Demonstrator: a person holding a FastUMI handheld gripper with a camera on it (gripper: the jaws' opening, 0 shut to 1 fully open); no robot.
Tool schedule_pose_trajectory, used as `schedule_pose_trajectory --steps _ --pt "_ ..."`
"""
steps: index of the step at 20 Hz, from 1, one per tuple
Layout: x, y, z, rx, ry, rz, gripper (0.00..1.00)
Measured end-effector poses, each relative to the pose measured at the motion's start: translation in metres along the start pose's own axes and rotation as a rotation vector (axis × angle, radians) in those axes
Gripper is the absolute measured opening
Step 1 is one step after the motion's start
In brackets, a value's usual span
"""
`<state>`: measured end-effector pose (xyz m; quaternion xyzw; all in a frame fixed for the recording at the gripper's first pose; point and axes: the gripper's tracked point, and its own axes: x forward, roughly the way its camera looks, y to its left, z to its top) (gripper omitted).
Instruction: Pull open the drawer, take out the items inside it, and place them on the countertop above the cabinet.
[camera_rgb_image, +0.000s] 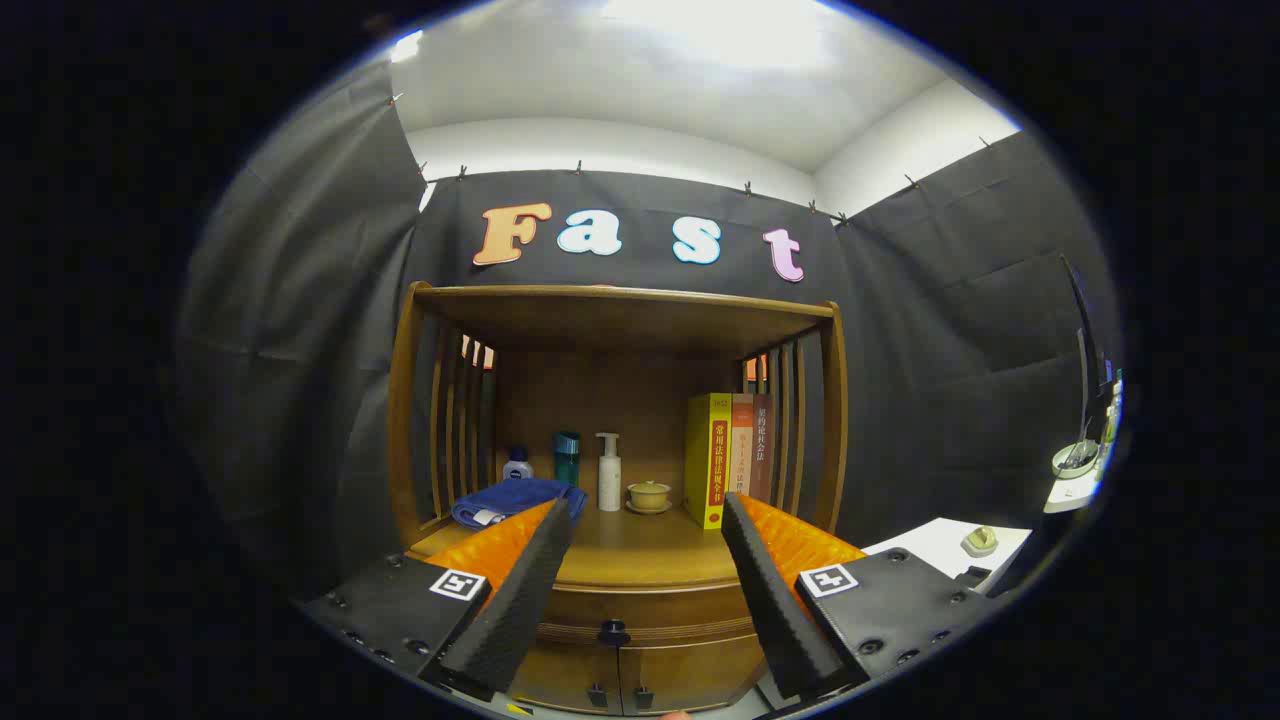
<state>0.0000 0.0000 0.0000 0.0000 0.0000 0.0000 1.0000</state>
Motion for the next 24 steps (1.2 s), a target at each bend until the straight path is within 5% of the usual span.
schedule_pose_trajectory --steps 24 --pt "-0.004 0.0064 -0.0079 -0.011 0.017 0.007 0.98"
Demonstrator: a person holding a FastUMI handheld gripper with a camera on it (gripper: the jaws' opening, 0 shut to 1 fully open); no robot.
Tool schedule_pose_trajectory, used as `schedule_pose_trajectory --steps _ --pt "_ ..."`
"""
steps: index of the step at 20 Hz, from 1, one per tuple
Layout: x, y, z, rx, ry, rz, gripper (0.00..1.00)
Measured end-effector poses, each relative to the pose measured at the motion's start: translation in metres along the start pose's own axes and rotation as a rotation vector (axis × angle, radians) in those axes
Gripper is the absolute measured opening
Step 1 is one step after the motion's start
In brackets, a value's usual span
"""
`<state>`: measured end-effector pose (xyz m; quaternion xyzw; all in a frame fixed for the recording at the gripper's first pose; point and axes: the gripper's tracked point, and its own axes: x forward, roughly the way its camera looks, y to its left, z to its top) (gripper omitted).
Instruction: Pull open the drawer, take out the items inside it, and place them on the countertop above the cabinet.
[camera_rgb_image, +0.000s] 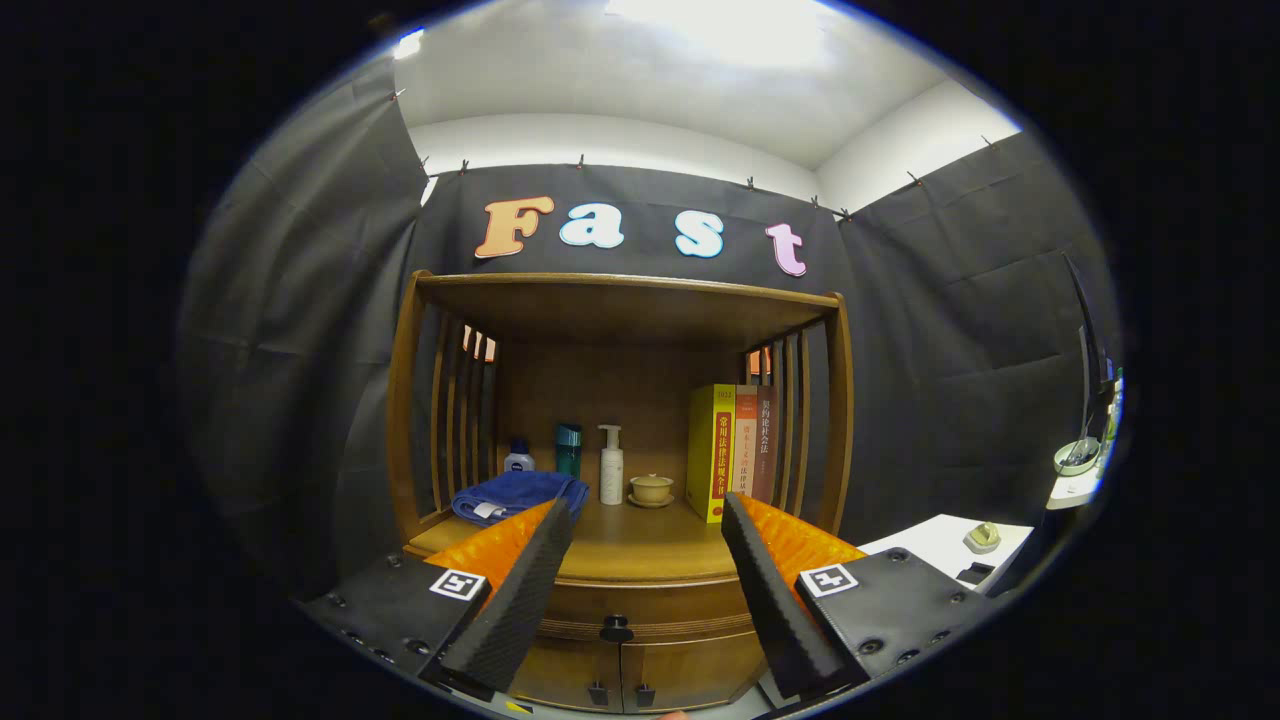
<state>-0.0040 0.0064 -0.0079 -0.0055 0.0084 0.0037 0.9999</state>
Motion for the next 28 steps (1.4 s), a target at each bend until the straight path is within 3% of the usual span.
schedule_pose_trajectory --steps 16,28 --pt "0.012 0.024 -0.049 -0.008 0.074 0.046 0.98" --pt "0.039 0.051 -0.162 -0.01 0.137 0.08 0.98"
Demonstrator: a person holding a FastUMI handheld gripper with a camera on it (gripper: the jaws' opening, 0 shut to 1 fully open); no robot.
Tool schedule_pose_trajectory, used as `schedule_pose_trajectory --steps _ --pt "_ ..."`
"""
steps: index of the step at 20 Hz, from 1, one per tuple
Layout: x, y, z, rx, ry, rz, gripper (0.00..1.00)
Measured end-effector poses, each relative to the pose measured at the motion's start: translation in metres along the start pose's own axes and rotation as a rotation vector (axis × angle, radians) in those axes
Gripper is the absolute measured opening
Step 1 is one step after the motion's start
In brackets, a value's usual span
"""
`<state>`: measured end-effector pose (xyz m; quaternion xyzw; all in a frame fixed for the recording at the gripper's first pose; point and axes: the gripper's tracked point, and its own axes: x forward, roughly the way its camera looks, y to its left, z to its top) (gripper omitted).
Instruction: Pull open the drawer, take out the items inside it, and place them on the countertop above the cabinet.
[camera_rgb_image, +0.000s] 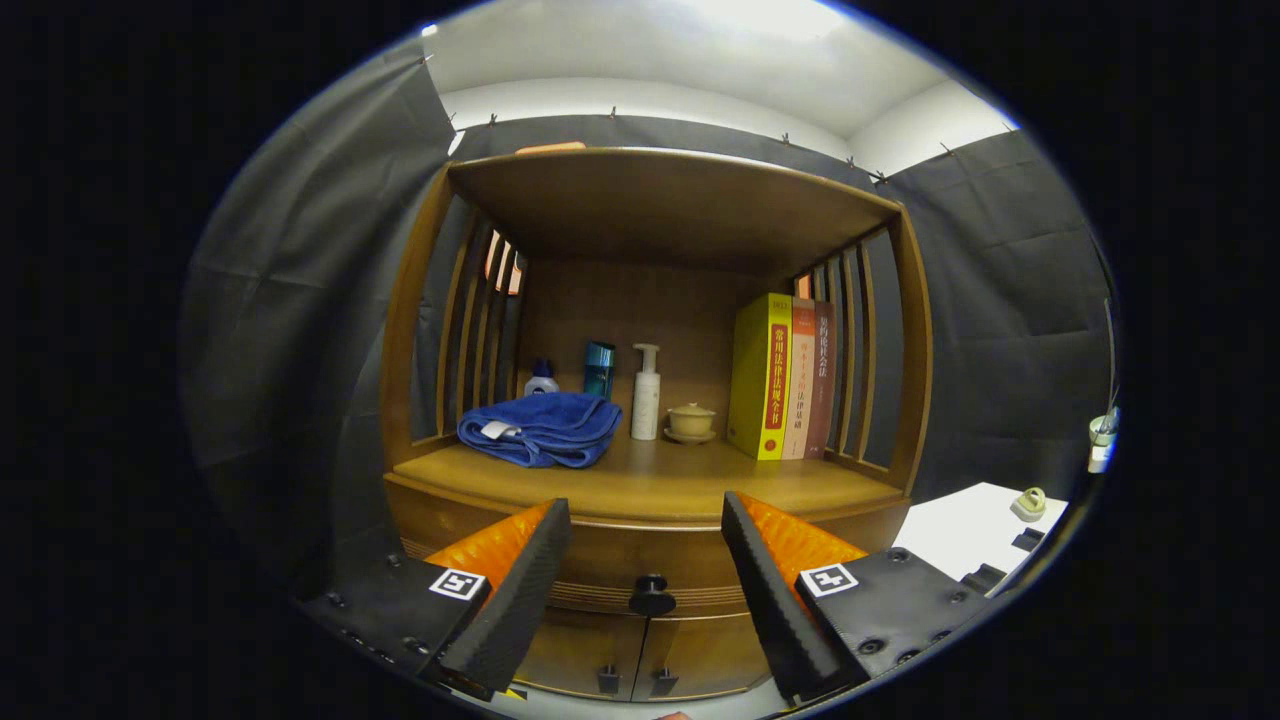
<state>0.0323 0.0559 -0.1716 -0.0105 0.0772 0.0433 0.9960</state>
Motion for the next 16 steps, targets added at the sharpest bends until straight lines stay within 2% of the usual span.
schedule_pose_trajectory --steps 5,7,12,15,16 --pt "0.013 0.006 -0.068 0.013 0.064 0.009 0.98" --pt "0.022 0.008 -0.086 0.067 0.088 0.014 0.98" --pt "0.04 -0.009 -0.13 0.108 0.156 -0.026 0.98" --pt "0.045 -0.015 -0.151 0.107 0.189 -0.025 0.94" --pt "0.048 -0.015 -0.155 0.106 0.197 -0.024 0.9"
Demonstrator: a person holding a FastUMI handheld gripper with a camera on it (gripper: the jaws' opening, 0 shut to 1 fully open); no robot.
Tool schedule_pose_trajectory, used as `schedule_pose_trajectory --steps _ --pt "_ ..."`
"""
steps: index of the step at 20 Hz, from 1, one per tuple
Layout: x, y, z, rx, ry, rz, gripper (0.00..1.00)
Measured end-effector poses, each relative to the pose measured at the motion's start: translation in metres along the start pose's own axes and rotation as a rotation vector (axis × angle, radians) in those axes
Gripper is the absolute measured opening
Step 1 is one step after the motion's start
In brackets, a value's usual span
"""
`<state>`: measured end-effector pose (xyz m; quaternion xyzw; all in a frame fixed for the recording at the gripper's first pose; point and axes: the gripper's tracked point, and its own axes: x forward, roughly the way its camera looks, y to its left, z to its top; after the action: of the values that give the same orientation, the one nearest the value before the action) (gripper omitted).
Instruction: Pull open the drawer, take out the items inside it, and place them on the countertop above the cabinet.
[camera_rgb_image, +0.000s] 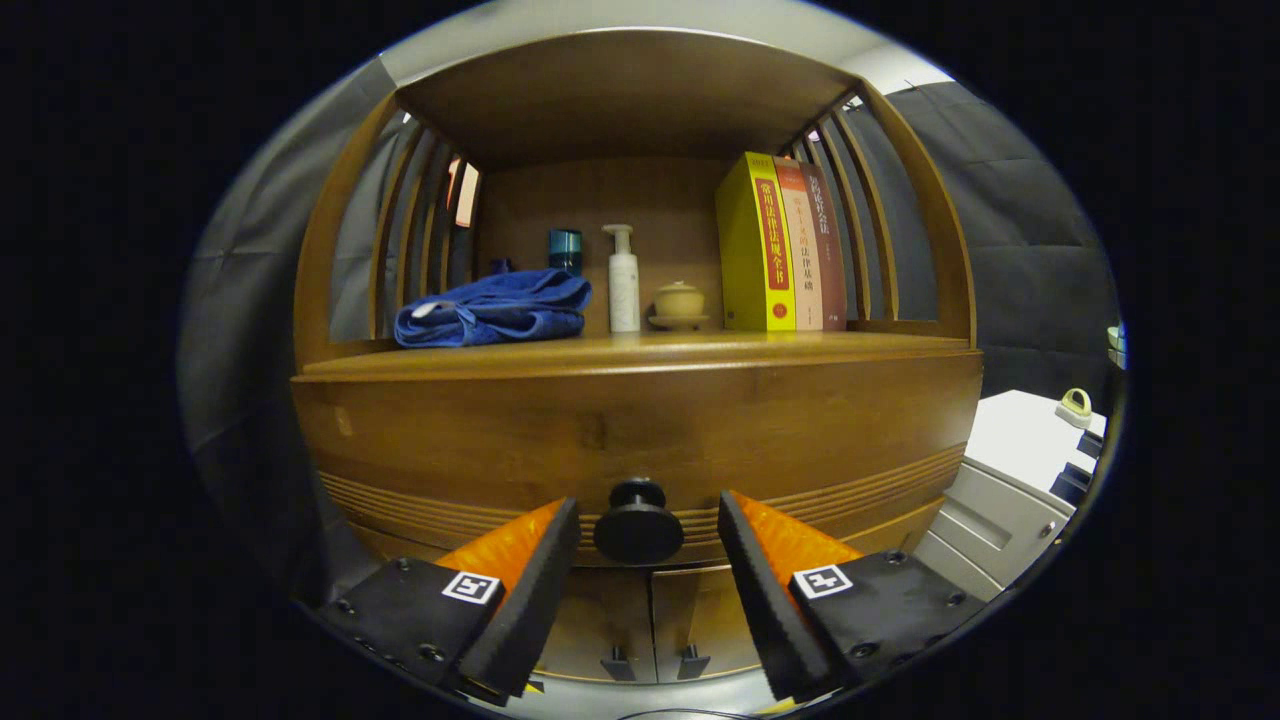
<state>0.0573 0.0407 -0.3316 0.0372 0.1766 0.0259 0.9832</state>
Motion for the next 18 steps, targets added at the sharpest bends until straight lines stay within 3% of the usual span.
schedule_pose_trajectory --steps 4,8,18 --pt "0.008 0.007 -0.003 -0.015 0.002 0.025 0.77" --pt "0.006 0.009 -0.005 -0.059 -0.002 0.012 0.58" --pt "0.015 0.006 -0.003 -0.047 -0.004 0.01 0.45"
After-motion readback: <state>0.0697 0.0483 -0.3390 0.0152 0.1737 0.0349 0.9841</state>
